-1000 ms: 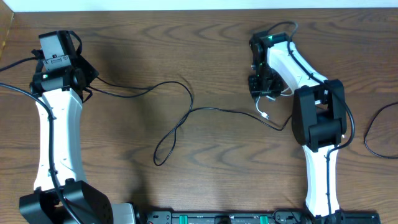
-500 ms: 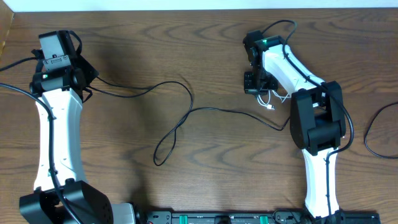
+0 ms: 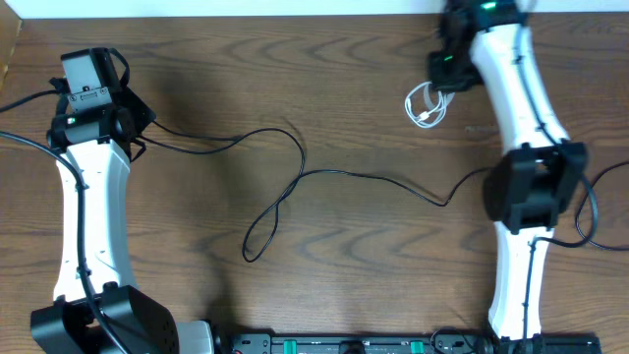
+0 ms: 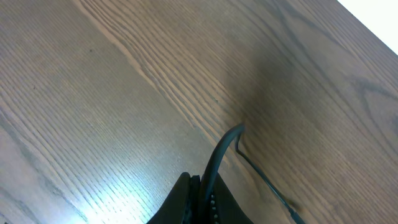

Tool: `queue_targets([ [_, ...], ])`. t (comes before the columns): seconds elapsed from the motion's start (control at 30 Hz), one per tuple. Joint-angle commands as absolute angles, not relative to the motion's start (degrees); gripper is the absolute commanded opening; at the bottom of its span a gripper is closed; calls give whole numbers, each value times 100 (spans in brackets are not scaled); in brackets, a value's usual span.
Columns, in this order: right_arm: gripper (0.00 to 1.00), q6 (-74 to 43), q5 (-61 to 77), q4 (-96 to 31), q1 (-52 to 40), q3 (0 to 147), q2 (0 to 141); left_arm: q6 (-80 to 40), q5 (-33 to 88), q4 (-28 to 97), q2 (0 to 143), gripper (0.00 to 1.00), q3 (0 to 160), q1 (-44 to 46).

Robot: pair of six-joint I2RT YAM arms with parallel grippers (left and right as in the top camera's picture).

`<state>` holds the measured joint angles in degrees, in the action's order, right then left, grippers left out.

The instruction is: Untangle cables

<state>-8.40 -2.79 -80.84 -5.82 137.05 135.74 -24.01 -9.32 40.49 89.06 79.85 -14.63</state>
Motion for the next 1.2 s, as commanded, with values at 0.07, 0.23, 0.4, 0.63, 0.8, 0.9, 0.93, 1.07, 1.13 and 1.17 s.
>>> queue_targets([
  [0.07, 1, -1367, -1186, -8390, 454, 13841, 13511, -2427, -963, 4053, 8910, 8, 8049, -1494],
  [0.23, 1, -1474, -1192, -8578, 1004, 13843, 13511, -2429, -961, 3983, 8910, 8, 8049, -1494],
  [0.4, 1, -1479, -1466, -8615, 1603, 13843, 13509, -2427, -961, 3953, 8910, 8, 8049, -1494],
  [0.63, 1, -1544, -1645, -8444, 2786, 13843, 13353, -2429, -943, 3948, 8910, 8, 8049, -1492],
  [0.8, 1, -1535, -1863, -7922, 3148, 13843, 13297, -2429, -943, 3938, 8910, 8, 8049, -1492],
  [0.9, 1, -1509, -1704, -7795, 3282, 13843, 13297, -2429, -943, 3935, 8910, 8, 8049, -1492],
  [0.93, 1, -1450, -1699, -7749, 3330, 13843, 13297, -2429, -943, 3935, 8910, 8, 8049, -1492],
  [1.07, 1, -1455, -1695, -7540, 3573, 13843, 13297, -2429, -943, 3935, 8910, 8, 8049, -1494],
  [1.13, 1, -1457, -1695, -7341, 3747, 13843, 13297, -2429, -943, 3935, 8910, 8, 8049, -1492],
  [1.17, 1, -1457, -1695, -7249, 3826, 13843, 13297, -2429, -943, 3933, 8910, 8, 8049, -1492],
])
